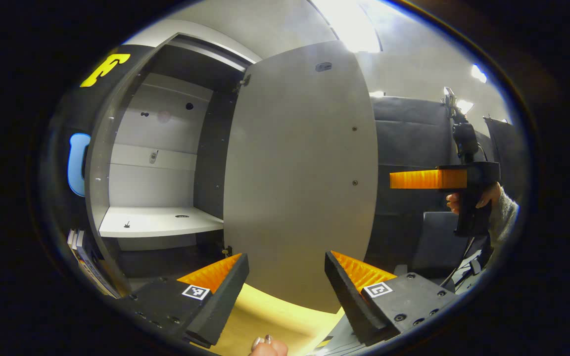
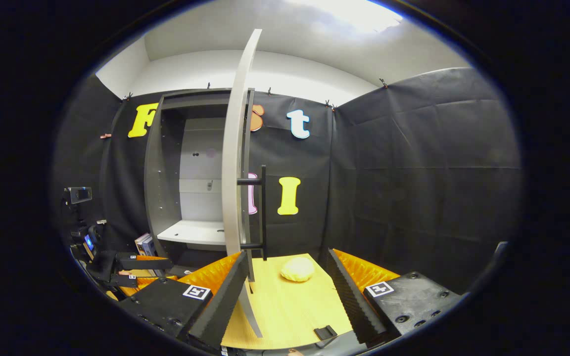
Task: Open the cabinet door with the right hand, grasp the bottle in the cabinet with the left hand and place it on the coaster, then close the cabinet door with the right hand.
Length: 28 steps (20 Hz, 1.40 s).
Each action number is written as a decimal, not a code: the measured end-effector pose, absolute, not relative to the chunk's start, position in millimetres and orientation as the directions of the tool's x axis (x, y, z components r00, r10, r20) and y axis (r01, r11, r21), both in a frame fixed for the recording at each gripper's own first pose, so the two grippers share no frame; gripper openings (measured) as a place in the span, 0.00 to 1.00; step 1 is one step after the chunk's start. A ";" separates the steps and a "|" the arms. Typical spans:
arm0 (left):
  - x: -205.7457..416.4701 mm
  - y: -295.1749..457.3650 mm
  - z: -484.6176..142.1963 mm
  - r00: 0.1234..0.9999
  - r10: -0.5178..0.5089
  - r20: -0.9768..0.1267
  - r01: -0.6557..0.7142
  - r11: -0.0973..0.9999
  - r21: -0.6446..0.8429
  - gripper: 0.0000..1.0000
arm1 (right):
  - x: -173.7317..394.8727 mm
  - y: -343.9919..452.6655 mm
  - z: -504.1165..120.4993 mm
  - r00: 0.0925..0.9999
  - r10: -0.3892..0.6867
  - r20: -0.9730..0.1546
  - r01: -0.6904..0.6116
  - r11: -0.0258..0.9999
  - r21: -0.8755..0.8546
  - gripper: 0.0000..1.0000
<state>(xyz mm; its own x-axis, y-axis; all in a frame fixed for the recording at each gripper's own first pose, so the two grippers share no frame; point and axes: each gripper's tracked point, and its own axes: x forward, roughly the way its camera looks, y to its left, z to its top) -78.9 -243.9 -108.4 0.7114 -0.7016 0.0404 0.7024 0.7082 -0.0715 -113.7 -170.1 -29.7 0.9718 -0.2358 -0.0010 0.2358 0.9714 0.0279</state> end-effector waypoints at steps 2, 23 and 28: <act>-67.8 -242.9 -104.6 0.739 -0.672 0.050 0.673 0.736 -0.069 0.97 | -99.2 -178.4 -28.0 0.979 -0.203 0.006 0.203 0.979 0.033 0.94; -44.5 -157.1 -105.6 0.871 -0.487 0.063 0.491 0.868 -0.080 0.96 | -37.2 -20.4 -34.0 0.946 0.323 -0.021 -0.317 0.938 0.142 0.97; -49.1 -107.9 -94.5 0.914 -0.396 0.091 0.403 0.912 -0.080 0.95 | -12.7 15.6 -44.8 0.920 0.391 -0.008 -0.384 0.908 0.168 0.97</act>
